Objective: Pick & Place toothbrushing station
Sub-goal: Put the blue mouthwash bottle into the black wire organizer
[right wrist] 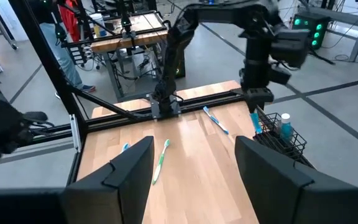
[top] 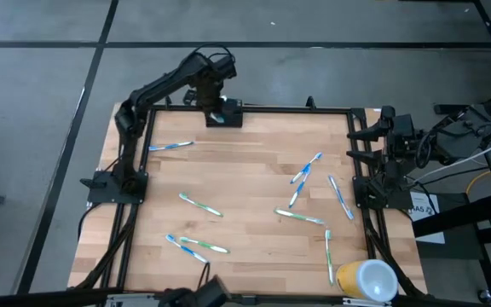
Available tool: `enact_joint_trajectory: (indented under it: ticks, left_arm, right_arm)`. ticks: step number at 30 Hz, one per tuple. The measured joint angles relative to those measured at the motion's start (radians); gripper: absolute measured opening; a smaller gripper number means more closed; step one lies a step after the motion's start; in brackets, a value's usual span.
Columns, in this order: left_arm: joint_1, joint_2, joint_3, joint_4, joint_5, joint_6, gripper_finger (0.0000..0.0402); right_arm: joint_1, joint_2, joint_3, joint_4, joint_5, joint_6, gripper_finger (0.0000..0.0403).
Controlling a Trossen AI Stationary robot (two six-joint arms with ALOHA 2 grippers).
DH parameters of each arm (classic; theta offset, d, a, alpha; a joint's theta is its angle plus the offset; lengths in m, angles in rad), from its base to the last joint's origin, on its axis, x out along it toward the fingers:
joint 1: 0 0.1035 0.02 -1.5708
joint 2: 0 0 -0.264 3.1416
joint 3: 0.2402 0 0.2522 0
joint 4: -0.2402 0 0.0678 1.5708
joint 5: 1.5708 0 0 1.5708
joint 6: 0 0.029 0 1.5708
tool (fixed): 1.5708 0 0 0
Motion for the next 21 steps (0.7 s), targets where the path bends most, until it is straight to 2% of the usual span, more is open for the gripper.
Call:
enact_joint_trajectory:
  ticks: [8, 12, 21]
  left_arm:
    - [0.040, 0.079, 0.141, -0.001, -0.012, -0.009, 0.0090]
    - [0.052, 0.082, 0.140, -0.032, -0.010, -0.019, 0.0090]
    - [0.064, 0.092, 0.124, 0.016, -0.024, -0.050, 0.0090]
  right_arm:
    - [0.000, 0.000, 0.000, 0.000, -0.024, 0.000, 0.0228]
    - [0.000, 0.000, 0.000, -0.001, -0.025, -0.012, 0.0228]
    - [0.000, -0.005, 0.000, 0.000, -0.024, -0.030, 0.0228]
